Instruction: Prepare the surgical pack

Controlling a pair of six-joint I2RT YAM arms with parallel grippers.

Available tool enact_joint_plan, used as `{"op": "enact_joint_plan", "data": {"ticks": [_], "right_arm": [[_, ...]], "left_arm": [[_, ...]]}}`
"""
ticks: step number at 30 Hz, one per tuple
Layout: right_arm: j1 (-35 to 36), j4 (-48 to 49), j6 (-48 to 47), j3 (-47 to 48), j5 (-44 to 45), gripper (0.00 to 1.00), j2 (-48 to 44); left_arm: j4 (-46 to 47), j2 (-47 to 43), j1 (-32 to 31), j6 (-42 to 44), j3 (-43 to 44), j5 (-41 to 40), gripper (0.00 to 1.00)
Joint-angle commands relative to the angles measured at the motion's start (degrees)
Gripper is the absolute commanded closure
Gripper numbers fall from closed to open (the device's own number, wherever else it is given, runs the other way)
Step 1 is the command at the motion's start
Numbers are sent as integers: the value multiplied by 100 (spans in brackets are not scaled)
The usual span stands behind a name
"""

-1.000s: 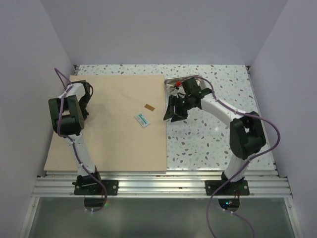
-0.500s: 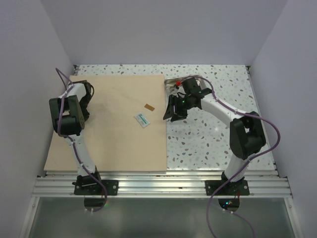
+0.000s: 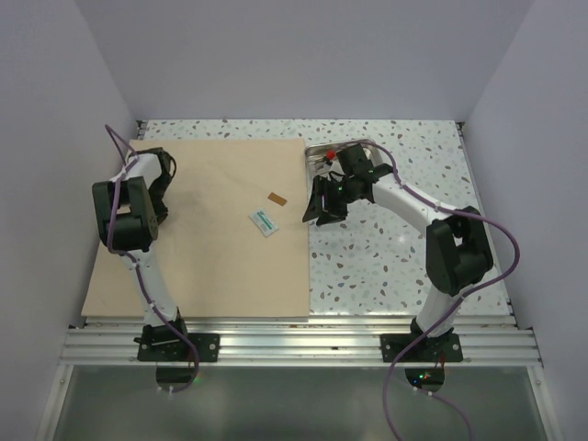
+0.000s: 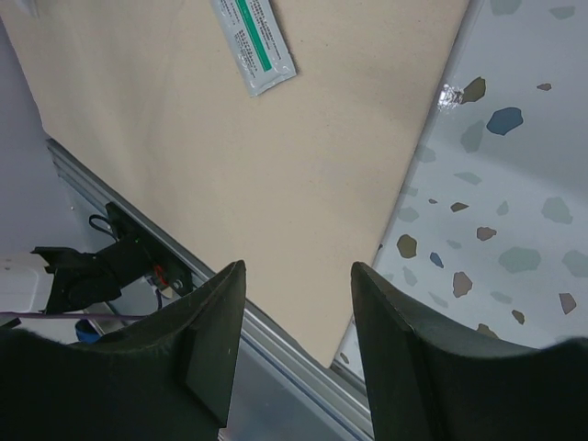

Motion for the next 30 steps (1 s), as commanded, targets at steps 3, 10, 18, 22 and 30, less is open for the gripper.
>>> {"op": "enact_joint_plan", "data": {"ticks": [3,10,18,22,30], "right_arm": [[-11,115,46,-44,-107,47,-97],[-11,142,63,-35,-133,46,-70],[-11,124,55,-44,-133,47,-61],[-11,115,55,-18,-133,46,-70],[-20,124,46,-17,-133,47,-53]], "left_arm": [[185,-310,-72,0,148,32,54],[132,-187,-99,52,148,-117,52],[124,-55,-107,8,16,-196,51],[115,-2,-99,43,16,-284,54],[115,130,-90,123,-28,-258,57]]}}
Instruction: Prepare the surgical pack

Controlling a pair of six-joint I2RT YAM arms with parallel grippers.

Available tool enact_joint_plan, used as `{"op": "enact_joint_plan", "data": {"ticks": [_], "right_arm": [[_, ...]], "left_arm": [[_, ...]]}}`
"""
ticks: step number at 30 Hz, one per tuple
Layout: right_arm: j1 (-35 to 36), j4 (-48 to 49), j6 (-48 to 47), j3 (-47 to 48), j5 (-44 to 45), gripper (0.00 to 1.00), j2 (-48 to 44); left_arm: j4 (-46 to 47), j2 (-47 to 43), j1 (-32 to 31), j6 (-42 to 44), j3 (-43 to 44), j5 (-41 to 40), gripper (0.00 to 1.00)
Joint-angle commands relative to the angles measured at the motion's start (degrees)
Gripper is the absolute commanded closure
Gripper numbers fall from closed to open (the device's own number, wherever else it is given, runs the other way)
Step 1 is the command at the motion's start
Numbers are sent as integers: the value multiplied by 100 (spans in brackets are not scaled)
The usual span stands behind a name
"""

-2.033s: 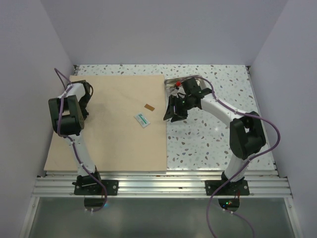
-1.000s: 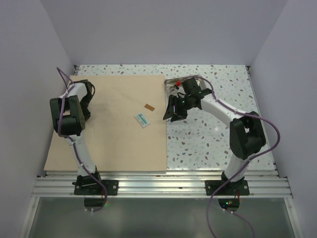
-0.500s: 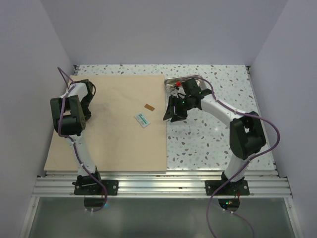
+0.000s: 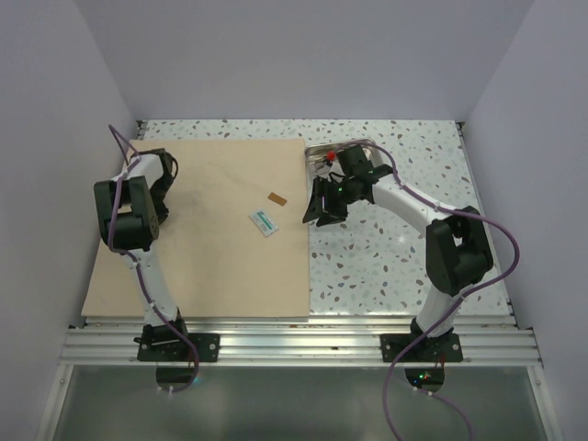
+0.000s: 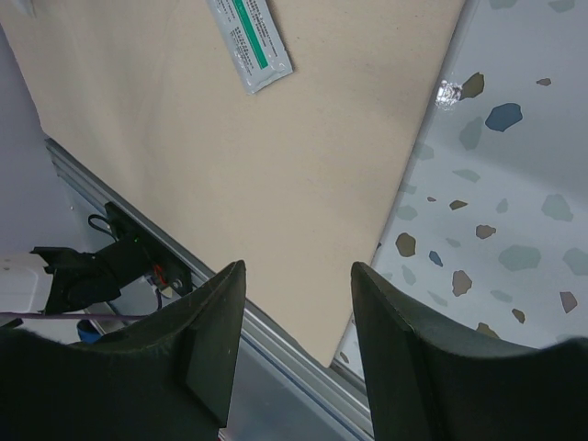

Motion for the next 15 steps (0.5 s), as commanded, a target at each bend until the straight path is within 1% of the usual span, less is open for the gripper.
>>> {"op": "enact_joint_plan", "data": {"ticks": [1,6,7,10,15], "right_arm": [[-11,94,24,33,-131,46,-44],[-20,85,15,33,-131,46,-44],[-20,76,7,33,-122,46,-26],[-11,67,7,59,-122,46,-35],[-20,58,-2,77,-114,46,-17]], "left_arm": [[67,90,-35,68,-43,-144,58],[110,152,-18,103,-61,-144,60],[111,161,-18,103,-61,-144,62],[119,161,8,112,-61,-135,63],[146,143,35,138,-70,-127,70]]}}
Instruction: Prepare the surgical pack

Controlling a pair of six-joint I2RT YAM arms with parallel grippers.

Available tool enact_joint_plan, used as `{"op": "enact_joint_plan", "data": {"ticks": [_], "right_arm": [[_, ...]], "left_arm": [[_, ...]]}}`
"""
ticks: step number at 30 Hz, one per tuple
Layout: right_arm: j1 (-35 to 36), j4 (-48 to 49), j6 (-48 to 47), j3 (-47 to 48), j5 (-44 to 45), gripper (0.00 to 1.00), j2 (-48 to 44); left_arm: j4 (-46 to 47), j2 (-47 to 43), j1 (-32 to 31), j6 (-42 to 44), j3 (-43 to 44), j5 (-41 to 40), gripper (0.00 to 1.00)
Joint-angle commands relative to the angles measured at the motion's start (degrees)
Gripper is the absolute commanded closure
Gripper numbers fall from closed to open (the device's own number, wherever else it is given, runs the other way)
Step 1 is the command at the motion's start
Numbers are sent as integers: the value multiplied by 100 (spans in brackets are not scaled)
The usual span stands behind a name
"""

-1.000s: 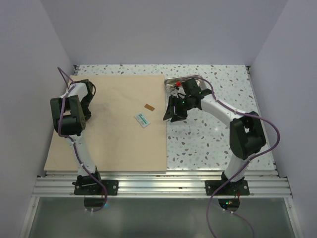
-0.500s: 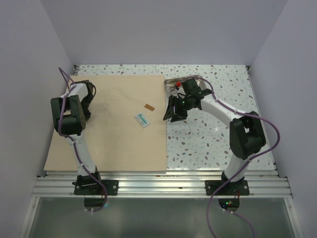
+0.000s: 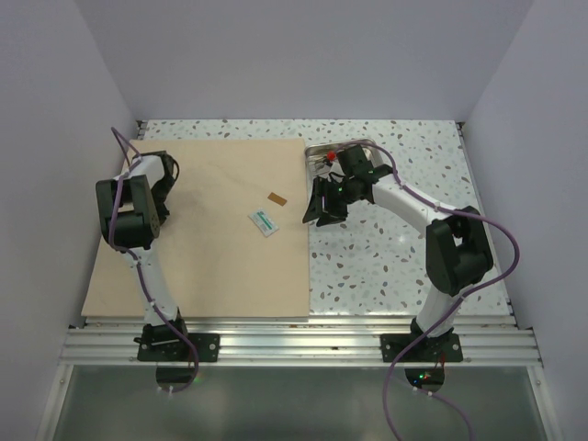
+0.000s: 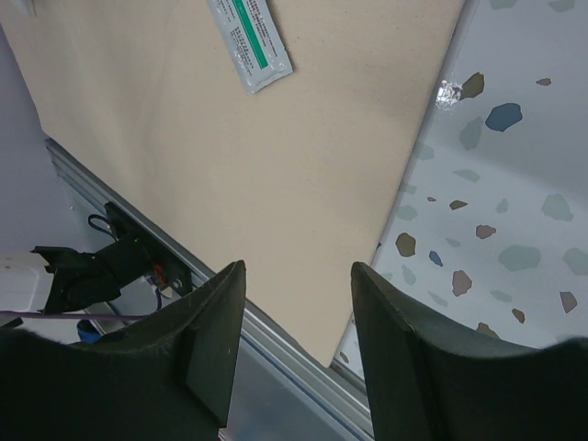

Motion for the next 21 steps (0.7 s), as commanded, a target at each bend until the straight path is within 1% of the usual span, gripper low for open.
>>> {"op": "enact_joint_plan", "data": {"ticks": [1,3,4,6,7,11,14,18,19,21], "right_arm": [[-22,52,0,68,-113,47,-9],[-22,60,0,85,-113,47,-9],[-22,60,0,86,-105,47,-17],[-14,60,9,77,-105,46,-17],[-14,60,9,68,-105,46,-26],[-14,17,17,138,-149,46,0],[-5,-194,26,313,-131,45,79],[-14,-309,175,446,-201,44,88],[-5,-352,254,455,-210,42,79],[-13,-379,333,481,-245,41,71]], "left_arm": [[137,3,39,68,-43,-118,73],[155,-5,39,77,-43,-92,78],[155,-5,48,86,-43,-91,83],[155,-75,48,103,-96,-100,90],[163,-102,48,112,-114,-100,100],[120,-374,48,95,-184,-4,100],[15,-778,22,235,-53,347,100],[-249,-1436,-382,595,185,910,100],[-258,-1569,-504,726,185,1032,100],[-232,-2024,-900,815,106,1340,100]]}}
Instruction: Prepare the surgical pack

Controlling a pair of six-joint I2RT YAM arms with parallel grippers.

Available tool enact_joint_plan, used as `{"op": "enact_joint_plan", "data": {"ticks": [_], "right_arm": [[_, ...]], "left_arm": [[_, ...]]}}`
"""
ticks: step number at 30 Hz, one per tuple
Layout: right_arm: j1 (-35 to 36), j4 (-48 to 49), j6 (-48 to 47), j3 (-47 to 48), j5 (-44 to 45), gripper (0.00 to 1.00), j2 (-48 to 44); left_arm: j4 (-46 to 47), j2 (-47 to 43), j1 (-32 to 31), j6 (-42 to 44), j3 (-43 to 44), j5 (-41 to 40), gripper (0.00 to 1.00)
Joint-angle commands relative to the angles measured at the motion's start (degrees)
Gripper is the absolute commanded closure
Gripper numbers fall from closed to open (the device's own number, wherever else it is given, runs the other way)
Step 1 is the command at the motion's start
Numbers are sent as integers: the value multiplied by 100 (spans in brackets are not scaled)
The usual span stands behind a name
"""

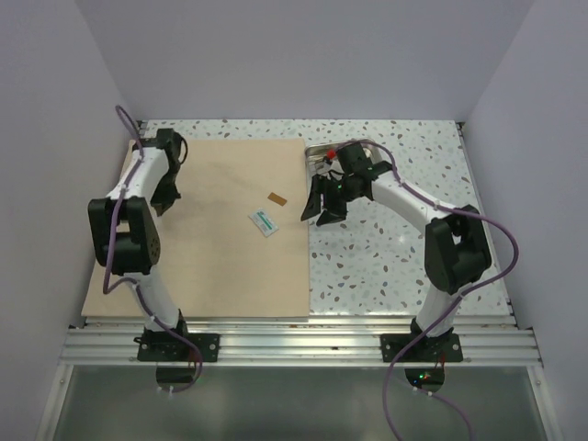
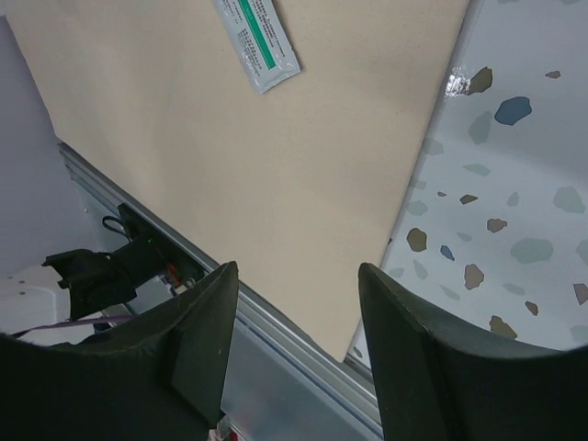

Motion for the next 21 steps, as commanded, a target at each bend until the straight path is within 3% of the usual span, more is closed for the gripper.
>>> {"op": "enact_joint_plan", "data": {"ticks": [1,8,16,21], "right_arm": [[-5,-206,364,393,-295,39,-15],[-5,-567,856,965,-401,39,64],[179,-329,2122,1132,-331,38,11],[425,-590,2615,1465,-227,39,222]], "left_arm": [[140,-1301,-936,461,-15,1085,100],[1021,-2420,-1948,524,-658,2872,100],[2050,-3002,-3592,603,-1099,3244,100],[2261,-3090,-4060,612,-1134,3296,100]]}}
